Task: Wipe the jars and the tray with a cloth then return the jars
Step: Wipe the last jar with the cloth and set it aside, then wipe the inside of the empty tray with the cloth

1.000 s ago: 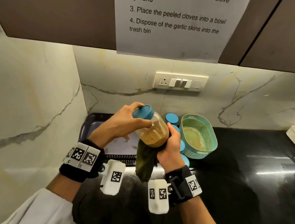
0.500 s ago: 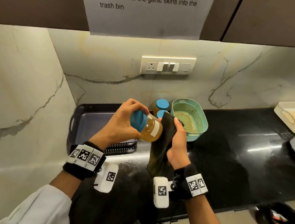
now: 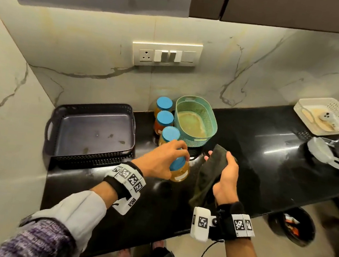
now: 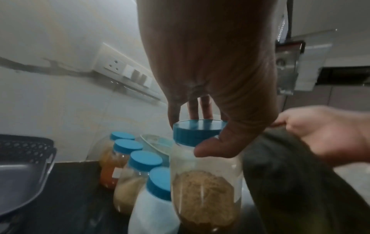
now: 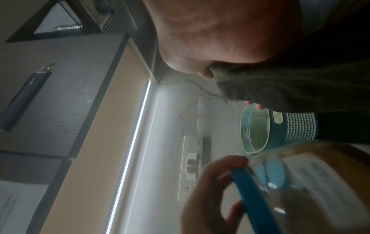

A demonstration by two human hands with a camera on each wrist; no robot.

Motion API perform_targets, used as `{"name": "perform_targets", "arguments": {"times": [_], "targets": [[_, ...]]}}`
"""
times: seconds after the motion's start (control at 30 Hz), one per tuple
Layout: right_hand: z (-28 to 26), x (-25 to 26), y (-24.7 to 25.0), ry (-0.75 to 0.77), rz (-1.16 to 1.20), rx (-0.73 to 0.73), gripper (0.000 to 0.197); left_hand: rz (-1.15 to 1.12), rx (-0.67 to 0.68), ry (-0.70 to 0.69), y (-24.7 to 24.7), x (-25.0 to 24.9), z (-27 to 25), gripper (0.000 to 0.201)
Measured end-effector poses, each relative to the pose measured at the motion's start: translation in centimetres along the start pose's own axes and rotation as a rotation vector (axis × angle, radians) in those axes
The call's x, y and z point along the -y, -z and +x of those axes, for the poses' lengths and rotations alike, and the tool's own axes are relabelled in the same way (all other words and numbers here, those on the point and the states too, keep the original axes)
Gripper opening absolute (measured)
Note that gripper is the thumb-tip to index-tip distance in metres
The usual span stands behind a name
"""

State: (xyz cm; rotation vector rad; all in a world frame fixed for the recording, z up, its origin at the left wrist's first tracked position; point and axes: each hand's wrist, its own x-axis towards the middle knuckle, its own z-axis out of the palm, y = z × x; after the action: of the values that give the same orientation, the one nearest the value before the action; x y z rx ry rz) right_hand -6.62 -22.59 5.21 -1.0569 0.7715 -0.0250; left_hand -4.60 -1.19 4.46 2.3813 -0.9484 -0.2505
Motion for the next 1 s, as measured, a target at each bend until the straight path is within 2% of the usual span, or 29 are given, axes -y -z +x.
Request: {"name": "perform_targets", "arguments": {"times": [0.13, 0.27, 0.43, 0.5, 0.63, 0.7, 0.77, 0.83, 0.93, 1.0], "targets": [[1.5, 1.9, 1.5, -0.008, 0.021, 0.001, 0.046, 0.147, 0.146, -0.029, -3.8, 0.1, 2.1, 0.059], [2.7, 3.4, 2.0, -0.051, 0.042, 0.028, 0.053, 0.265, 0.254, -0.035, -6.8, 0.2, 3.7, 0.063], [3.8, 4.2, 2.0, -0.163, 0.074, 0.108, 0.059, 0.401, 0.286, -0.132, -9.4, 0.6, 4.4, 0.055], [3.8, 4.4, 1.9, -0.194, 0.080, 0.143, 0.058, 0.446, 0.255, -0.132, -10.4, 0.9, 4.7, 0.064], [3.8, 4.6, 1.3, -0.241, 0.056, 0.201, 0.050, 0.459, 0.273, -0.098, -11.0, 0.9, 4.6, 0.103], [3.5, 5.0, 0.6, -0.249, 0.025, 0.224, 0.047, 0.414, 0.263, -0.093, -10.2, 0.2, 4.4, 0.107], [3.1, 5.5, -0.4, -0.252, 0.009, 0.262, 0.046, 0.335, 0.167, -0.080, -9.0, -0.3, 3.9, 0.091], [2.7, 5.9, -1.4, -0.271, 0.013, 0.302, 0.045, 0.158, -0.034, -0.045, -8.0, -0.6, 2.8, 0.071], [2.1, 6.4, -3.4, -0.279, 0.042, 0.382, 0.041, -0.323, -0.396, 0.108, -6.1, -1.3, 0.8, 0.060], [1.4, 6.3, -5.1, -0.289, 0.048, 0.417, 0.039, -0.686, -0.554, 0.244, -4.6, -1.9, 0.0, 0.061]]}}
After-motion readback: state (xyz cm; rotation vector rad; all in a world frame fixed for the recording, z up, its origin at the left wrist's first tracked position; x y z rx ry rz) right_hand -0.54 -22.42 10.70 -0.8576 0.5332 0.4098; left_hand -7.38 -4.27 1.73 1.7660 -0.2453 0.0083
